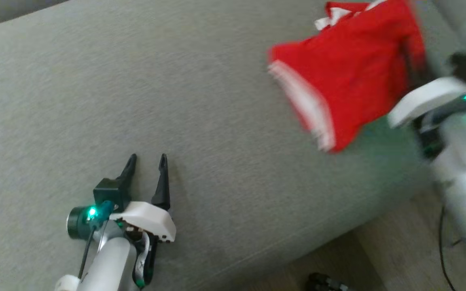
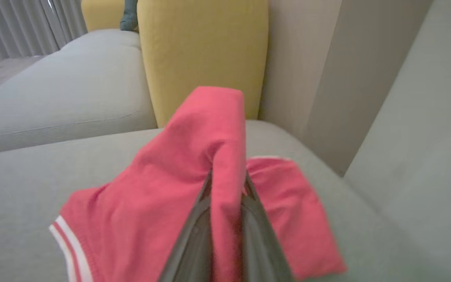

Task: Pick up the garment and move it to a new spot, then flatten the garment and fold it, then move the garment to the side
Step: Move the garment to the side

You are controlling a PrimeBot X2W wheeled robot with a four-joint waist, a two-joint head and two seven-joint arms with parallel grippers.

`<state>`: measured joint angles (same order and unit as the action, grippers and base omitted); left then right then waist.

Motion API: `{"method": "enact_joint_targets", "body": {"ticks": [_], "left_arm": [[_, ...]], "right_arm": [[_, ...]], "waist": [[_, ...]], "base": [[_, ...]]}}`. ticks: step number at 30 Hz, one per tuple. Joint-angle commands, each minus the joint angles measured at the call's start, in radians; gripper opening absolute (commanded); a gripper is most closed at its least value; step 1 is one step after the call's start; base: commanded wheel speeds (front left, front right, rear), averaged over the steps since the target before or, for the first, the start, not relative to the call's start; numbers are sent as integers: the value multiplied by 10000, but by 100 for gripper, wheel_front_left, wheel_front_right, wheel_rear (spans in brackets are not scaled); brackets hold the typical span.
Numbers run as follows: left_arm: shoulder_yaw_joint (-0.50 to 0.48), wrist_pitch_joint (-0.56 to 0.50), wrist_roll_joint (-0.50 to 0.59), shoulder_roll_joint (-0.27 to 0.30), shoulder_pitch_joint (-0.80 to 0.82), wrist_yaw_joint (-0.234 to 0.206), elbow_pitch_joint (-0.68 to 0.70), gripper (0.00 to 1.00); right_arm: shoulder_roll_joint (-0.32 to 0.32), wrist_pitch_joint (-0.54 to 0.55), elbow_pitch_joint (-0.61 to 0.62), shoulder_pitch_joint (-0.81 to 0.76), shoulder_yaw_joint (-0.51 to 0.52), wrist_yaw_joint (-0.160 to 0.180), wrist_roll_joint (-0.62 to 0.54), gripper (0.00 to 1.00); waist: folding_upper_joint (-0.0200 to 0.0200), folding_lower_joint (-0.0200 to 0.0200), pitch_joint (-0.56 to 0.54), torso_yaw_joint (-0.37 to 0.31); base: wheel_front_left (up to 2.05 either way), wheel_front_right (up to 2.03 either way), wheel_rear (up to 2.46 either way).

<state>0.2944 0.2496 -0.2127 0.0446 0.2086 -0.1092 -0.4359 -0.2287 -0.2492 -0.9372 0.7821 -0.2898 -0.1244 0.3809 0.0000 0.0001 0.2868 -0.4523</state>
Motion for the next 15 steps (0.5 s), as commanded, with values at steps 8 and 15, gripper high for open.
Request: {"method": "enact_joint_targets", "body": {"ticks": [8, 15], "left_arm": [[-107, 122, -89, 56, -29, -36, 626, 100], [-193, 122, -164, 56, -41, -154, 762, 100]], "right_arm": [[-1839, -101, -1577, 1602, 1475, -63, -1819, 0], [-2547, -120, -1936, 1965, 3548, -63, -3781, 100]], "waist": [[0, -1, 366, 1551], [0, -1, 320, 1975]], "base": [[0, 0, 0], [0, 0, 0]]}}
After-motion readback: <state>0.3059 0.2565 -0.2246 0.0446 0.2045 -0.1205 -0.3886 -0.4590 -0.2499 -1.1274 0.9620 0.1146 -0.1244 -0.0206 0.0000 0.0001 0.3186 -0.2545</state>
